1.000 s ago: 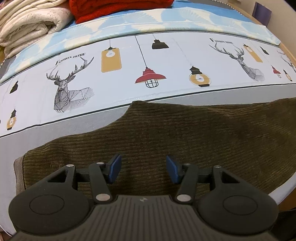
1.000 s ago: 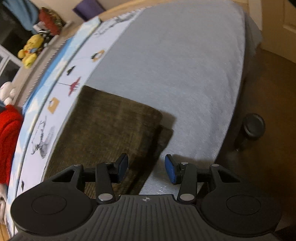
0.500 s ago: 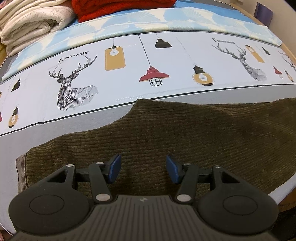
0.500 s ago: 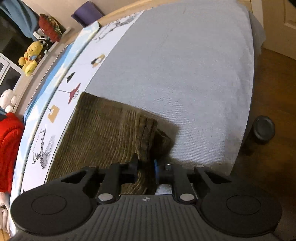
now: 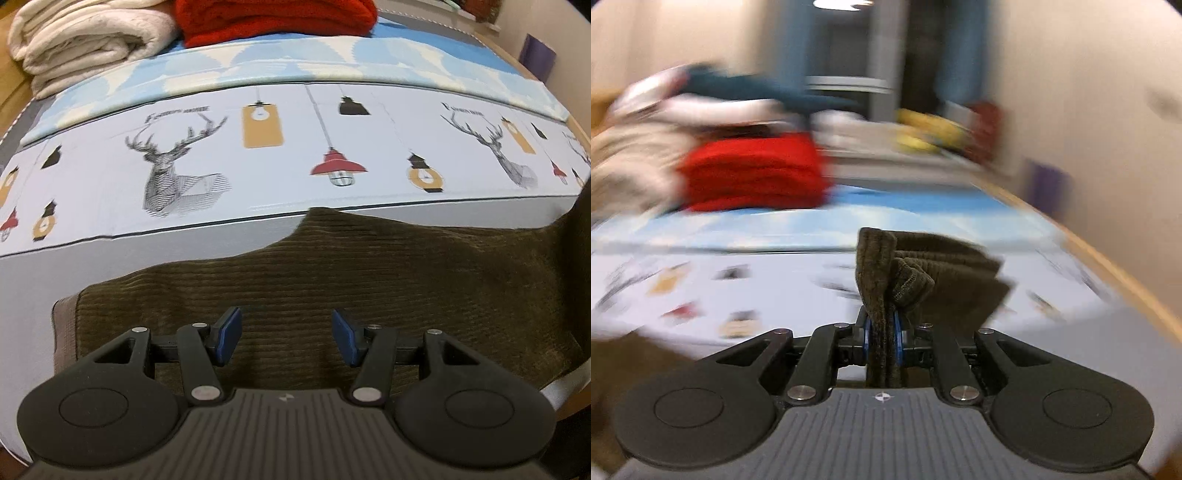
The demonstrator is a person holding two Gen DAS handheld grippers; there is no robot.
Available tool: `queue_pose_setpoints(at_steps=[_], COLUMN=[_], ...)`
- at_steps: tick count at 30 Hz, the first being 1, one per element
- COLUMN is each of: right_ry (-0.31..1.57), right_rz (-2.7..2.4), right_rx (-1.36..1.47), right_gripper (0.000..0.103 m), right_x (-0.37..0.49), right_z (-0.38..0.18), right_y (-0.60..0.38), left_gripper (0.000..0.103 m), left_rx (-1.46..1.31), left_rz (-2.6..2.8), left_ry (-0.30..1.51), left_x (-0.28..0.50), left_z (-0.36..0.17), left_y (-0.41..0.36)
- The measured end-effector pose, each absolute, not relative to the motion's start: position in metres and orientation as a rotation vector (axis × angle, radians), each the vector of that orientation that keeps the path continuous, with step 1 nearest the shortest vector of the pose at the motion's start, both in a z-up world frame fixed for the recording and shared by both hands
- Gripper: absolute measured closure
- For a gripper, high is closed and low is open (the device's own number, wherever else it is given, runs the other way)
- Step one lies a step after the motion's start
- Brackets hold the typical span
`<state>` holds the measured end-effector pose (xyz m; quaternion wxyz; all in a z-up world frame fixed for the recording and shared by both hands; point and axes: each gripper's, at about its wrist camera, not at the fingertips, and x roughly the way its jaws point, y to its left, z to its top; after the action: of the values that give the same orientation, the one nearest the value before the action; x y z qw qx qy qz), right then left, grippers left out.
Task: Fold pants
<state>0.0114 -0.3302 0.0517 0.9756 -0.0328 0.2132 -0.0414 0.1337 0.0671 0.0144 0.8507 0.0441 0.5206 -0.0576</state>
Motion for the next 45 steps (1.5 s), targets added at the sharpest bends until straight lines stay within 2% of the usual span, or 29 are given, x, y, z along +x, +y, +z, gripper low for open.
queue_pose_setpoints(at_steps=[4, 8, 11, 15, 18, 22, 25, 27, 29, 35, 37, 38, 39, 42, 44, 45], right_ry=[0.434, 0.562, 0.699, 0.703, 0.705, 0.685, 0.641, 0.621, 0.632, 0.745, 0.716, 0.693, 0.664, 0.616, 0.639, 0.654], right_rz=[0.17, 0.41, 0.457, 0.449, 0.517, 0.68, 0.612, 0.554, 0.52, 0.581, 0.611, 0.619, 0.628, 0.675, 0.798, 0.866], right_rx=[-0.246, -0.408, -0.57, -0.577, -0.626, -0.565, -0.456, -0.419, -0.413, -0.454, -0.519, -0.564, -0.615, -0.734, -0.802, -0.838], right_gripper=[0.09, 0.09, 0.09, 0.089, 0.078, 0.076, 0.063, 0.05, 0.046, 0.044, 0.055, 0.067, 0.072, 0.082, 0.093, 0.093], right_x=[0.006, -0.01, -0.018, -0.023, -0.029, -0.044, -0.042, -0.041, -0.04, -0.031, -0.04, -0.046, -0.052, -0.068, -0.082, -0.09], right_z=[0.033, -0.027, -0.075, -0.074, -0.067, -0.052, -0.042, -0.042, -0.049, -0.077, -0.083, -0.084, -0.085, -0.085, -0.084, -0.084], right_y=[-0.215, -0.122, -0.087, -0.086, -0.083, -0.097, -0.112, -0.117, -0.117, -0.096, -0.091, -0.09, -0.089, -0.092, -0.096, -0.099], left_gripper=[0.044, 0.044, 0.044, 0.044, 0.044, 0.044, 0.044, 0.044, 0.044, 0.044, 0.044, 0.044, 0.044, 0.044, 0.044, 0.044], left_rx=[0.069, 0.063, 0.06, 0.064, 0.047, 0.049, 0.058, 0.058, 0.063, 0.075, 0.076, 0.077, 0.079, 0.078, 0.08, 0.08], left_rz=[-0.093, -0.073, -0.059, -0.053, -0.041, -0.048, -0.049, -0.046, -0.046, -0.052, -0.056, -0.056, -0.056, -0.056, -0.057, -0.059], left_ry=[1.101, 1.112, 1.118, 1.116, 1.117, 1.114, 1.116, 1.118, 1.121, 1.125, 1.125, 1.125, 1.125, 1.126, 1.127, 1.127], left_x=[0.129, 0.124, 0.122, 0.12, 0.123, 0.123, 0.124, 0.124, 0.125, 0.127, 0.128, 0.128, 0.129, 0.13, 0.131, 0.131], left_z=[0.015, 0.011, 0.009, 0.009, 0.009, 0.009, 0.008, 0.008, 0.007, 0.006, 0.006, 0.005, 0.005, 0.006, 0.006, 0.006], left_y=[0.086, 0.102, 0.111, 0.12, 0.123, 0.119, 0.115, 0.114, 0.113, 0.108, 0.105, 0.105, 0.104, 0.102, 0.099, 0.098])
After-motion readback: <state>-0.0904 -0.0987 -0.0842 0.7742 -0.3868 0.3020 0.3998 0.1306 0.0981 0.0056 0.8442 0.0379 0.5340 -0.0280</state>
